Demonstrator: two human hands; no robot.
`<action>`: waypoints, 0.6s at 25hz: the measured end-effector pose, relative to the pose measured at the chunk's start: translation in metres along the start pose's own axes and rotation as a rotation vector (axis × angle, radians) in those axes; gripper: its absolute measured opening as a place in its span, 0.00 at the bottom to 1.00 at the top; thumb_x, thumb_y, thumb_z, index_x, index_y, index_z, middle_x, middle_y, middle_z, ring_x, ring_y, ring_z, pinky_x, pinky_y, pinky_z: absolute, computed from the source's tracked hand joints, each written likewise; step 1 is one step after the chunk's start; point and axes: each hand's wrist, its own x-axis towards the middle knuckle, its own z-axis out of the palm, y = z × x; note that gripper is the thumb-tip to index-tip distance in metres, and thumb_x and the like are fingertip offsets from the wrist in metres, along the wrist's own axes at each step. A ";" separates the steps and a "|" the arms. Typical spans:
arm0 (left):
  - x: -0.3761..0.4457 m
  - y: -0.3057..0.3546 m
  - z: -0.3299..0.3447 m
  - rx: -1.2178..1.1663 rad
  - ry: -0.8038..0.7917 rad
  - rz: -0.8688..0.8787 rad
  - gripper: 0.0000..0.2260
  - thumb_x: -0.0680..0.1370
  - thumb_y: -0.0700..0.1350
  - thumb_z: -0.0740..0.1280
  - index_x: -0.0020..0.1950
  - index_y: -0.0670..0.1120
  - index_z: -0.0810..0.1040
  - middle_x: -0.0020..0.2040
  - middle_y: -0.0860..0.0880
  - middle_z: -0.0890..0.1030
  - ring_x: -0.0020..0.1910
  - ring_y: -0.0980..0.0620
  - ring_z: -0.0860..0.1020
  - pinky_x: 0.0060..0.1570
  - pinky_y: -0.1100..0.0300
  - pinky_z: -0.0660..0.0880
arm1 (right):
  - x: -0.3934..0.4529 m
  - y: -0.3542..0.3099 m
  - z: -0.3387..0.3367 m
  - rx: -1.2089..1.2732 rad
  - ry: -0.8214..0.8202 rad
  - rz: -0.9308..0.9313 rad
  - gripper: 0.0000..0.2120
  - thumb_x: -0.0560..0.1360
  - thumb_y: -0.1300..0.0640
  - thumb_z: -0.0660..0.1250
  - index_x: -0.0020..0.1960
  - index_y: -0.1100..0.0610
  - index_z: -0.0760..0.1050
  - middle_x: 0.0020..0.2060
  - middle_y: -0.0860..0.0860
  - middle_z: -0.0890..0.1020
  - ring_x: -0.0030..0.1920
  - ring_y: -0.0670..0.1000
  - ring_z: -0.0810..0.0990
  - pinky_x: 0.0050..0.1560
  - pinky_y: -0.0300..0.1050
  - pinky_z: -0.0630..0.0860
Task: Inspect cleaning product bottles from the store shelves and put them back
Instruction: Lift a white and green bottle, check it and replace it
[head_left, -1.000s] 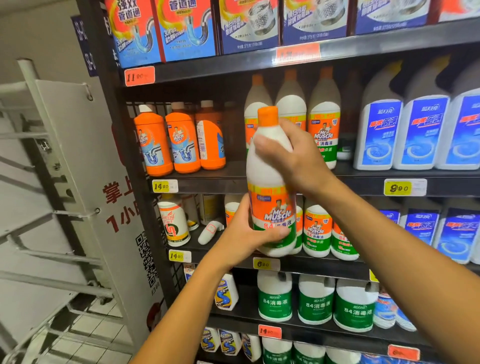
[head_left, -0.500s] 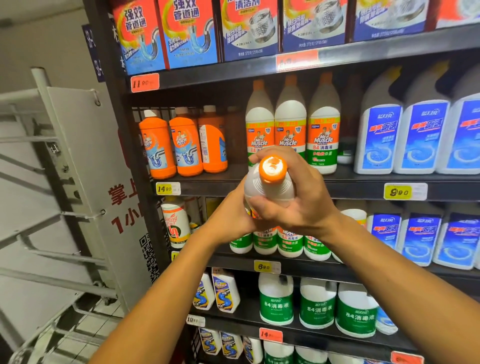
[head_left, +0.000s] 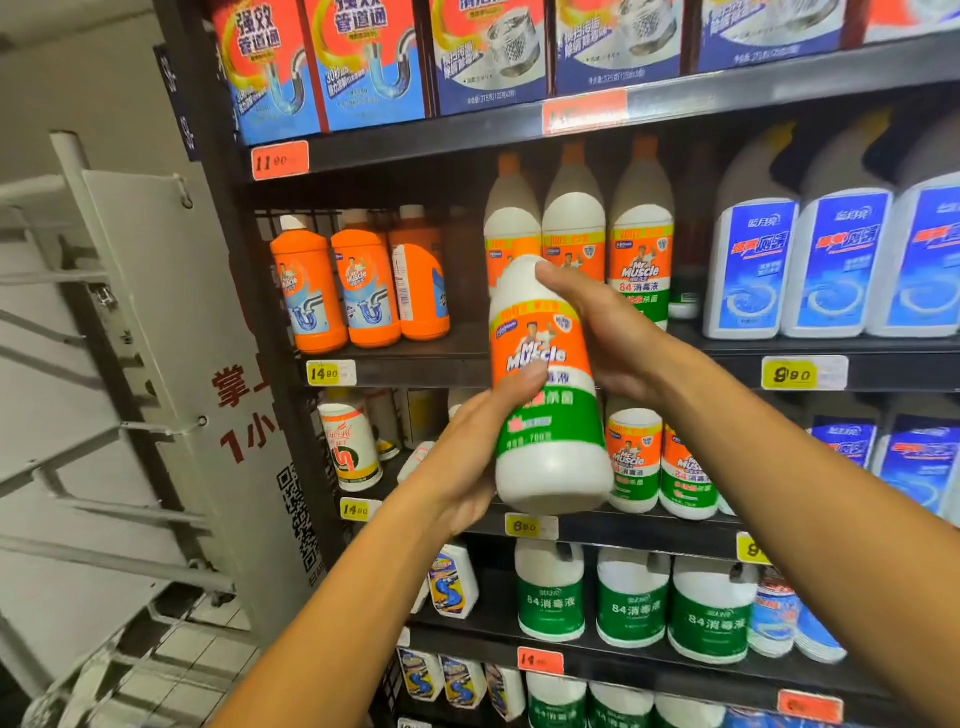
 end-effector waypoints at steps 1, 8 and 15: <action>0.000 0.009 0.005 -0.073 -0.011 -0.055 0.26 0.66 0.56 0.79 0.57 0.43 0.80 0.50 0.41 0.86 0.45 0.46 0.85 0.42 0.53 0.82 | 0.003 0.002 -0.001 0.025 0.019 0.045 0.17 0.78 0.46 0.65 0.57 0.58 0.78 0.46 0.58 0.85 0.44 0.56 0.86 0.45 0.51 0.83; -0.003 0.039 0.013 -0.311 -0.092 -0.247 0.23 0.70 0.57 0.71 0.55 0.40 0.80 0.46 0.42 0.83 0.42 0.46 0.83 0.43 0.53 0.82 | 0.013 0.017 -0.003 0.084 0.123 0.203 0.22 0.76 0.40 0.66 0.56 0.59 0.79 0.43 0.58 0.84 0.41 0.55 0.84 0.48 0.51 0.80; -0.001 0.031 0.000 -0.188 -0.076 -0.166 0.26 0.70 0.56 0.73 0.60 0.40 0.80 0.48 0.40 0.85 0.44 0.45 0.85 0.43 0.52 0.82 | 0.012 0.014 -0.001 0.107 0.110 0.157 0.21 0.76 0.42 0.68 0.58 0.58 0.78 0.44 0.58 0.85 0.44 0.56 0.85 0.51 0.54 0.81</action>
